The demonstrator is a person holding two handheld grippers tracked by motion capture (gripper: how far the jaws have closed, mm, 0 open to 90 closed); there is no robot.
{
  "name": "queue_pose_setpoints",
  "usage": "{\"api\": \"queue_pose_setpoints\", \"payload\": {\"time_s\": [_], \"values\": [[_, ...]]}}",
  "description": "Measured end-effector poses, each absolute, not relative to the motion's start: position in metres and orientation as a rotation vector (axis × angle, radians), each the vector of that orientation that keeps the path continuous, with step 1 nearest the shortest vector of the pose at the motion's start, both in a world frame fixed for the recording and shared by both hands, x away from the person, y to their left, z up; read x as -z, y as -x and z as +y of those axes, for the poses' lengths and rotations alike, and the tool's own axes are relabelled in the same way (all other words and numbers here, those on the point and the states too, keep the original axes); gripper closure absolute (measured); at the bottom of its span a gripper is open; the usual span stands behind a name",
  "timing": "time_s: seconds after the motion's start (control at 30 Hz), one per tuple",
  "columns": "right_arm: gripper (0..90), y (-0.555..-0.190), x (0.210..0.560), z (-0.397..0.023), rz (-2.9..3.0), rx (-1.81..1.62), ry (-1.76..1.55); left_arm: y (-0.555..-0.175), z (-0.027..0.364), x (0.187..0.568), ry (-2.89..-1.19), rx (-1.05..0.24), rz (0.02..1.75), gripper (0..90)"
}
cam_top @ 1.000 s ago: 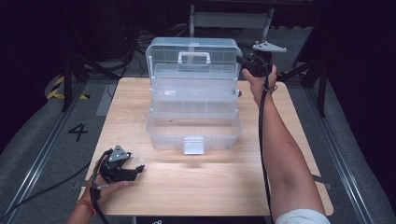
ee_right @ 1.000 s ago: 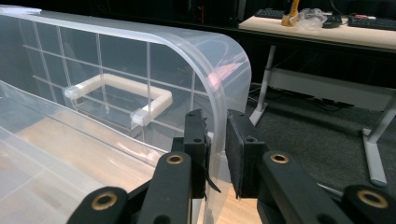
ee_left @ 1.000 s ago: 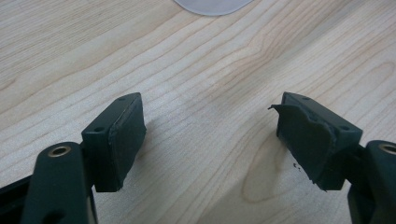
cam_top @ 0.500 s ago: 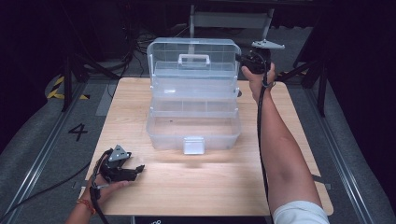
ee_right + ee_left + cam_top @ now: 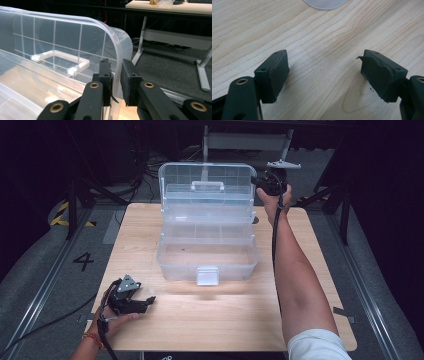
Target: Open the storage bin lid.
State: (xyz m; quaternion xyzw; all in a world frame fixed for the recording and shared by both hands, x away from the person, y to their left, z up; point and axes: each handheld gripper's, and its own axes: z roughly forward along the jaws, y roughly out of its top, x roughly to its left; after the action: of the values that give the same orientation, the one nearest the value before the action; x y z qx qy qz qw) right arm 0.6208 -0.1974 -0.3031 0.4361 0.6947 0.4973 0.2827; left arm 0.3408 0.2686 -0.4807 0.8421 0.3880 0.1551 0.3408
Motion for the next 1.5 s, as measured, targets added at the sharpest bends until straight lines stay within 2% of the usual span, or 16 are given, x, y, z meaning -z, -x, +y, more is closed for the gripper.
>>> {"api": "queue_pose_setpoints", "payload": {"time_s": [0.67,1.5], "values": [[78.9,-0.637,0.309,-0.193,1.872,-1.278,-1.195,-0.342,0.267,0.480,-2.192,-0.397,1.019,22.8],[76.2,-0.640,0.309,-0.189,1.896,-1.201,-1.168,-0.343,0.267,0.480,-2.200,-0.404,1.007,22.6]]}}
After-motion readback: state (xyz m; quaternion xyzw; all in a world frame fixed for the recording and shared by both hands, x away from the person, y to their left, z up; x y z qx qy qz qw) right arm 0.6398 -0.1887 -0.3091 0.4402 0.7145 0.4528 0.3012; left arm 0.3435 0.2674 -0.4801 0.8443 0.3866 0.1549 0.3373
